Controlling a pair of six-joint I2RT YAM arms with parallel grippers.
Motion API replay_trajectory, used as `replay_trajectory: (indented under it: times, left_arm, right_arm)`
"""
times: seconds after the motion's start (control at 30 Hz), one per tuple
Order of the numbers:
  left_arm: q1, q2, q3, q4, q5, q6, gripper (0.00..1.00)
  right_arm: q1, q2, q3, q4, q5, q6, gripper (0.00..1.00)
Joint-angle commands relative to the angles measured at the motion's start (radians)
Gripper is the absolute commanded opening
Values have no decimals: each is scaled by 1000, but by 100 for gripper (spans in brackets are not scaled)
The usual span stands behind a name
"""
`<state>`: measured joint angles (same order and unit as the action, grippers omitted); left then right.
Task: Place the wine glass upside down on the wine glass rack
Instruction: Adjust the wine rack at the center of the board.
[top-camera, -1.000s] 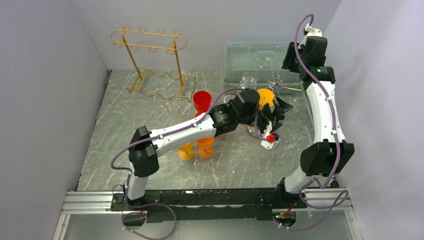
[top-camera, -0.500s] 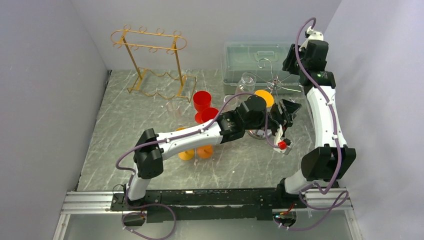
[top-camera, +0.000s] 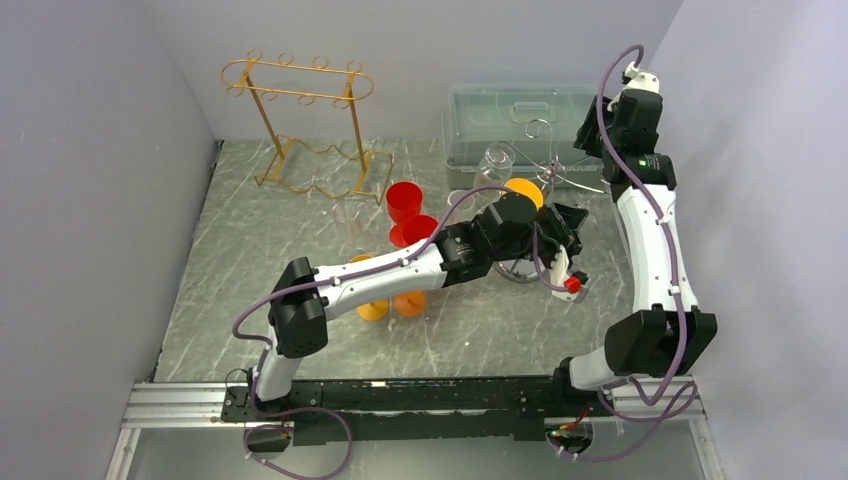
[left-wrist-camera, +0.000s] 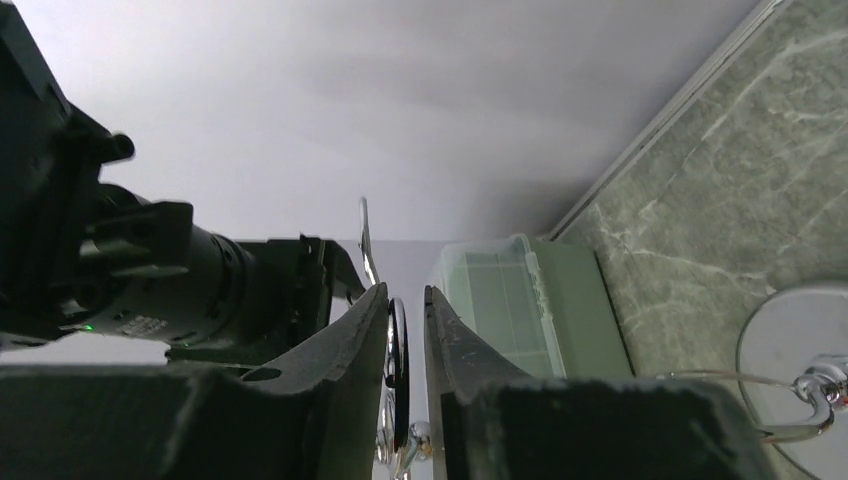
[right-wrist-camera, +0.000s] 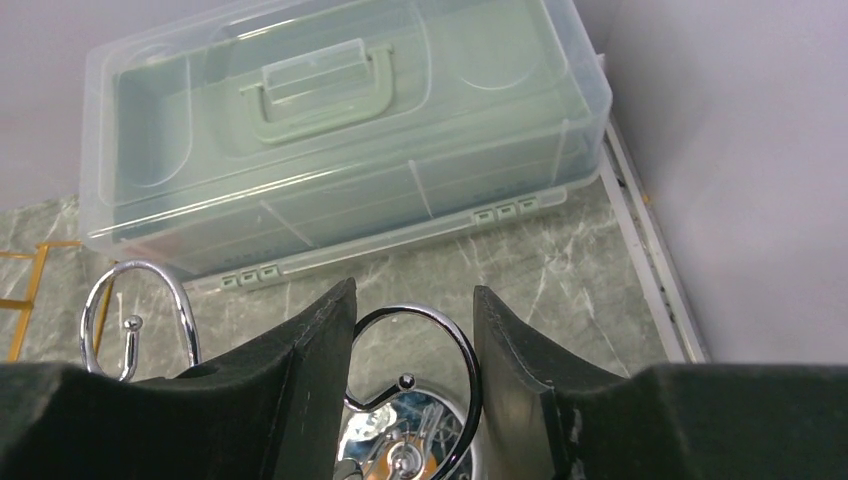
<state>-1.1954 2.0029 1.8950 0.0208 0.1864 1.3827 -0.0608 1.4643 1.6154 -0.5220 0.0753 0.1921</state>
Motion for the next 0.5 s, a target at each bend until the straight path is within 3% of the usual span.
replay_trajectory:
  times: [0.0, 0.47]
  left_arm:
    - [0, -56, 15, -9, -72, -40, 25]
    - [15, -131, -45, -40, -136, -84, 19]
  right_arm:
    - [-13, -69, -30, -23, 88, -27, 39]
    - [-30, -193, -127, -65, 216, -22, 37]
